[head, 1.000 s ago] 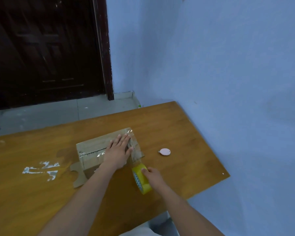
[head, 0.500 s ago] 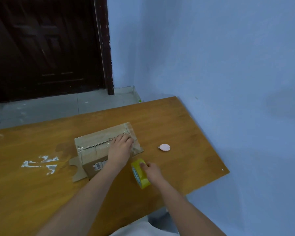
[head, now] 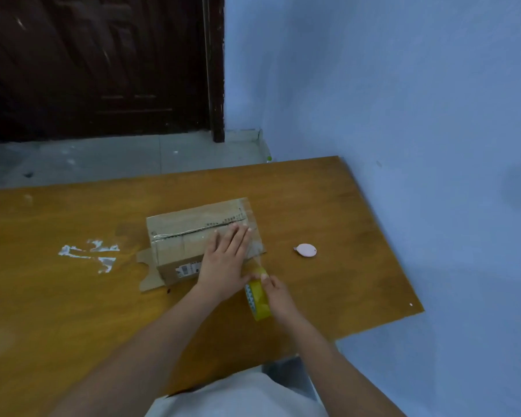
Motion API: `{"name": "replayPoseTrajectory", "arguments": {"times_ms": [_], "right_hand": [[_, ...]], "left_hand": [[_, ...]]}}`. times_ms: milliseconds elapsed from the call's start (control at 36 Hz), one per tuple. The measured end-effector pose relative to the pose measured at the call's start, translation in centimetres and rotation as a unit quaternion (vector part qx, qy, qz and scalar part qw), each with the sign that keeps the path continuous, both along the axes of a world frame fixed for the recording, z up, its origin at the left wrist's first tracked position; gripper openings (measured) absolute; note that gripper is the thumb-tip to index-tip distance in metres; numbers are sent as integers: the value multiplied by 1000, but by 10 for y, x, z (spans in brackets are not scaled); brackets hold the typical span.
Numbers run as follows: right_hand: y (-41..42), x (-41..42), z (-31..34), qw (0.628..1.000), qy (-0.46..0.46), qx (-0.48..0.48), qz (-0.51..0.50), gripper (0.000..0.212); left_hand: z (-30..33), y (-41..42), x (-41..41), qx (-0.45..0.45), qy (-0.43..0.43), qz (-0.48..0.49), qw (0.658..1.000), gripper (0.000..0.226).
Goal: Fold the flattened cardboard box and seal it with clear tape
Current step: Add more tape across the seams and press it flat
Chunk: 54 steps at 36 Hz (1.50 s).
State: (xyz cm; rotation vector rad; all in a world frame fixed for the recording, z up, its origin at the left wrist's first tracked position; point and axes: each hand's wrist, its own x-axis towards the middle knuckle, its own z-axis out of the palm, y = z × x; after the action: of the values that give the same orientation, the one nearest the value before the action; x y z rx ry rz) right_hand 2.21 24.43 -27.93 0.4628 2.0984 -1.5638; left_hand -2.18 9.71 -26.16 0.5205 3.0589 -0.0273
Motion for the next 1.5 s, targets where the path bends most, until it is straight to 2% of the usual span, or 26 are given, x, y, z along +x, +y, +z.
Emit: {"name": "replayPoseTrajectory", "arguments": {"times_ms": [111,278,361,417,472,528,583,639,722,806,889,972,1028,1111,1222,1333,1500], "right_hand": [[2,-1,-3,1000,-6,-13,8,30],[11,-6,-10,998,-32,-19,44,44],[22,-17,-14,998,-44,-11,32,51],[32,-32,-14,999,-10,43,-8,43],[47,-52,-12,985,69,148,-50,30],[64,-73,-13,958,107,258,-62,36],[79,-90,-16,939,82,334,-15,49],[91,-101,-23,927,52,367,60,58],[103,-104,-33,891,40,422,163,48],[107,-98,-39,856,66,473,200,36],[108,-93,-37,868,80,453,186,35],[105,-89,-24,918,92,360,138,36],[99,-82,-10,940,132,292,117,30],[87,-69,12,941,214,241,100,20],[65,-53,36,945,239,186,121,25],[44,-46,43,928,239,210,194,29],[28,-49,47,924,241,227,193,26]], "left_hand": [[0,-2,1,-3,-7,-3,1000,104],[4,1,0,-14,-29,1,999,105],[6,0,0,-9,-25,0,1000,107],[4,0,0,-2,-16,0,1000,108],[3,0,-1,-1,-14,3,1000,109],[4,0,-1,0,-19,5,1000,109],[6,0,-2,-1,-27,8,1000,109],[7,1,-3,-4,-26,12,1000,108],[8,1,-3,-20,-38,25,999,107],[7,1,-3,-14,-30,13,999,107],[7,2,-3,-2,-22,8,1000,108],[8,2,-4,3,-27,10,1000,108],[8,2,-3,3,-17,10,1000,108],[6,0,-3,7,-17,9,1000,110],[7,0,-4,-13,-32,14,999,111],[11,0,-2,-13,-41,19,999,107],[10,-1,2,-5,-17,7,1000,109]]}}
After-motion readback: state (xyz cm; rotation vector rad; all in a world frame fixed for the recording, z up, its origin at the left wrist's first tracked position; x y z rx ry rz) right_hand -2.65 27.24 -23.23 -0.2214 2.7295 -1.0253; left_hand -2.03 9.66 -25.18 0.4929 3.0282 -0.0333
